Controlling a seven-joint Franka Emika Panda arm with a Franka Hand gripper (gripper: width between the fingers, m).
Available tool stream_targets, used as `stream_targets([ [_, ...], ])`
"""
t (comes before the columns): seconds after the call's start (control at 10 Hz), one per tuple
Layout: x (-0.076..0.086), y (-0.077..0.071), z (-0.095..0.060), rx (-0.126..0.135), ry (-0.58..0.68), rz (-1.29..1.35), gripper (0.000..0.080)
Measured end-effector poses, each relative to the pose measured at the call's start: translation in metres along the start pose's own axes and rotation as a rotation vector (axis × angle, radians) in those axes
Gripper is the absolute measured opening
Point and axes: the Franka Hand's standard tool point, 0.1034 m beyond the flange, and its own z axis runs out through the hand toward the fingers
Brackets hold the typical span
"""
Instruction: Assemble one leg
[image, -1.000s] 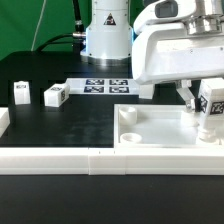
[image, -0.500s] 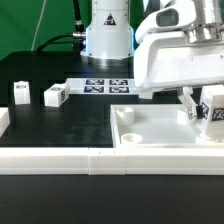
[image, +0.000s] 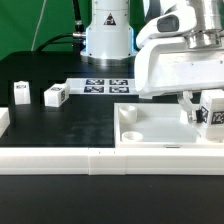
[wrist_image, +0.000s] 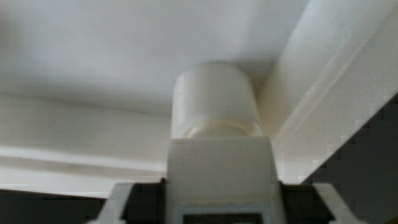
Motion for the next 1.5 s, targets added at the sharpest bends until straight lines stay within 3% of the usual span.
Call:
stream_targets([
  [0.3,0.000,0.000,0.000,0.000,0.000,0.000,0.0611],
  [0.8,0.000,0.000,0.000,0.000,0.001,0.000,0.0649],
  [1.2,0.024,-0.004,-0.028,0.013,-0.010,-0.006,0.0649],
  [1.5,0.021,-0.005,-0.025,0.018,-0.038,-0.006,0.0649],
])
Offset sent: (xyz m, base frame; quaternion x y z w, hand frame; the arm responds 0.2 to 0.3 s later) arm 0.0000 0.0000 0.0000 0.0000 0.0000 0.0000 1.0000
